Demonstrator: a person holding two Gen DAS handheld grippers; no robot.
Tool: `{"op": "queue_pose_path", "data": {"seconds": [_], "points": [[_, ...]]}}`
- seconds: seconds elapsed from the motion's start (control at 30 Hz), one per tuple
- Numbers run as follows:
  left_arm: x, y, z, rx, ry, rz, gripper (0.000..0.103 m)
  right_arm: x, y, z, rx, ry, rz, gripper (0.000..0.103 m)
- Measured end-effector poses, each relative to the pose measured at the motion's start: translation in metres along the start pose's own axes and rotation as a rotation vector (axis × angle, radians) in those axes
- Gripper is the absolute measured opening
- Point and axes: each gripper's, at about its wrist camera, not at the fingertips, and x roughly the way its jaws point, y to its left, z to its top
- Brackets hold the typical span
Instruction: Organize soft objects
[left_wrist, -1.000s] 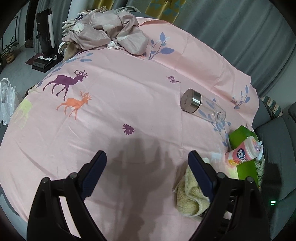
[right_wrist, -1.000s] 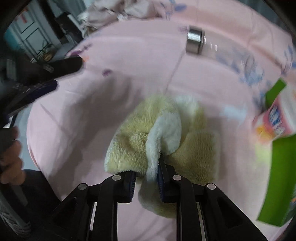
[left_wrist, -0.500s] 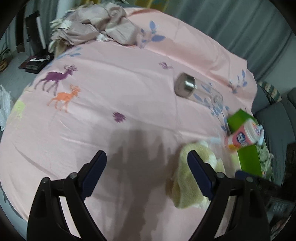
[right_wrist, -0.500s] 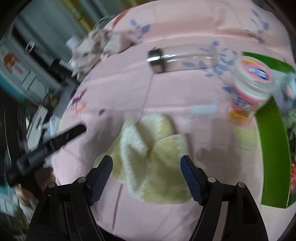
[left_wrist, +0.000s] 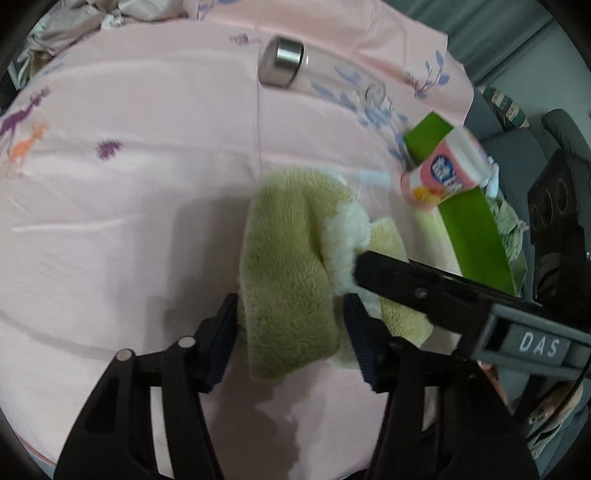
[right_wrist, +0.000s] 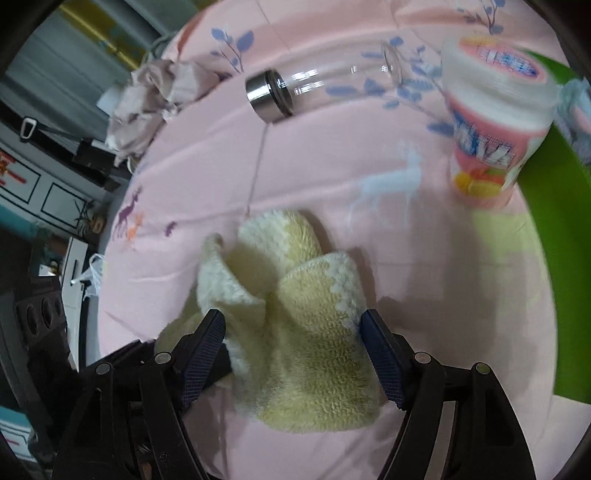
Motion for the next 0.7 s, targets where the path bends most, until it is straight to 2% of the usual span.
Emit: {"op": "queue_pose_path", "data": {"seconds": [0.1, 0.17, 0.23, 0.3, 0.33, 0.37, 0.57, 0.7], "points": [[0.005, -0.006, -0.001, 0.026, -0.013, 0.033, 0.05, 0.008, 0.001, -0.002, 0.002, 0.014, 0.002, 0.076], [0.007, -0.01, -0.002, 0.039, -0.013, 0.029, 0.042, 0.01, 0.004, -0.004, -0.005, 0.003, -0.007, 0.076], [0.009, -0.011, -0.001, 0.04, -0.017, 0.03, 0.038, 0.01, 0.005, -0.006, -0.004, -0.002, -0.003, 0.076], [0.01, -0.013, -0.002, 0.055, -0.024, 0.037, 0.035, 0.011, 0.006, -0.007, -0.008, 0.0, 0.016, 0.068], [0.01, -0.014, -0.001, 0.059, -0.026, 0.023, 0.027, 0.012, 0.006, -0.008, -0.01, 0.006, 0.032, 0.06], [0.012, -0.014, -0.001, 0.053, -0.018, 0.009, 0.023, 0.014, 0.007, -0.009, -0.008, 0.014, 0.054, 0.055], [0.004, -0.027, -0.001, 0.084, -0.06, 0.044, 0.016, 0.008, 0.012, -0.009, -0.011, -0.007, 0.085, 0.047], [-0.021, -0.044, 0.002, 0.136, -0.16, 0.063, 0.016, -0.016, 0.019, -0.007, -0.028, -0.079, 0.125, 0.047]]}}
